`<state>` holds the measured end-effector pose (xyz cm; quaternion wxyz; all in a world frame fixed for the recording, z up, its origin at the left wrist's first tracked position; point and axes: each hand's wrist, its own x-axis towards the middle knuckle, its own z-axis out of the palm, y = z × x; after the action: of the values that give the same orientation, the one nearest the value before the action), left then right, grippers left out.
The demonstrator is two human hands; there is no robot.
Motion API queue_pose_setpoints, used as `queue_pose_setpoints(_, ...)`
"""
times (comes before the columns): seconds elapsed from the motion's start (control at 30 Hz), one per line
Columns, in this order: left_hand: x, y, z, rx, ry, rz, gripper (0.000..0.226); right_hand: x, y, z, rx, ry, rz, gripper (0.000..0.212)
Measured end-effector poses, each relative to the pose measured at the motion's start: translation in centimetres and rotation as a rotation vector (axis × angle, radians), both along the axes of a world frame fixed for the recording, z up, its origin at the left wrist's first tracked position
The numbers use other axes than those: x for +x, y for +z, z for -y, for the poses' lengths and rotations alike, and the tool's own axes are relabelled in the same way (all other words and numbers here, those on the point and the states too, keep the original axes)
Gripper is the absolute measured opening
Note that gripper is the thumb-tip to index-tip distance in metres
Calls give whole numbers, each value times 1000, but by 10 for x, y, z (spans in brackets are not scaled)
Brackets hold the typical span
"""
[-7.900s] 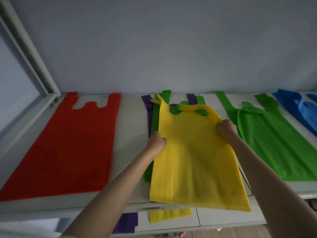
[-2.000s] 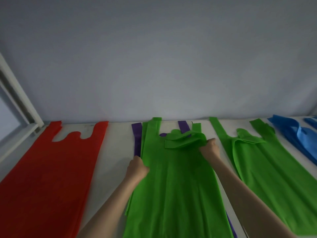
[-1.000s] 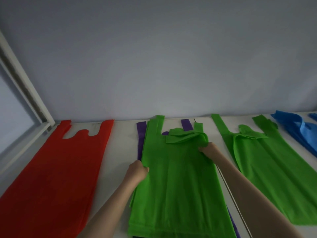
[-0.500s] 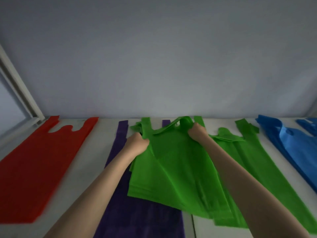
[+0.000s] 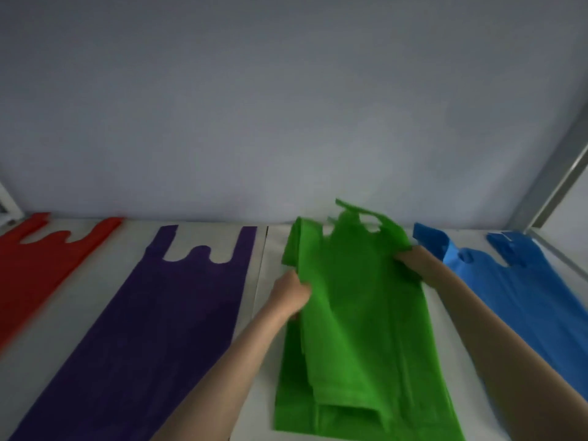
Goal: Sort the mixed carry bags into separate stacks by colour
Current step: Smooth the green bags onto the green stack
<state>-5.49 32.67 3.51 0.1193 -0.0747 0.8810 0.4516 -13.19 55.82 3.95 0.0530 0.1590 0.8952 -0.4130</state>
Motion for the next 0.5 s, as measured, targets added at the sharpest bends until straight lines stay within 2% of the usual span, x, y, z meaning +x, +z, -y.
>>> queue_pose_setpoints(0.07, 6, -31, -6, -22, -11, 127, 32, 5, -31, -12, 68, 20, 90, 8)
queue_pose_setpoints(0.17, 7, -54, -7, -18, 29, 166, 31, 1, -60, -27, 70, 7, 171, 13)
queue_pose_setpoints(0.27, 2, -56, -7, -69, 32, 148, 27, -2, -66, -28, 61, 5, 169, 26)
queue_pose_setpoints(0.4, -4, -57, -8, -142, 64, 122, 27, 0, -66, -25, 50, 7, 159, 14)
queue_pose_setpoints(0.5, -5, -58, -7, -156, 52, 117, 31, 1, -66, -25, 56, 3, 165, 26)
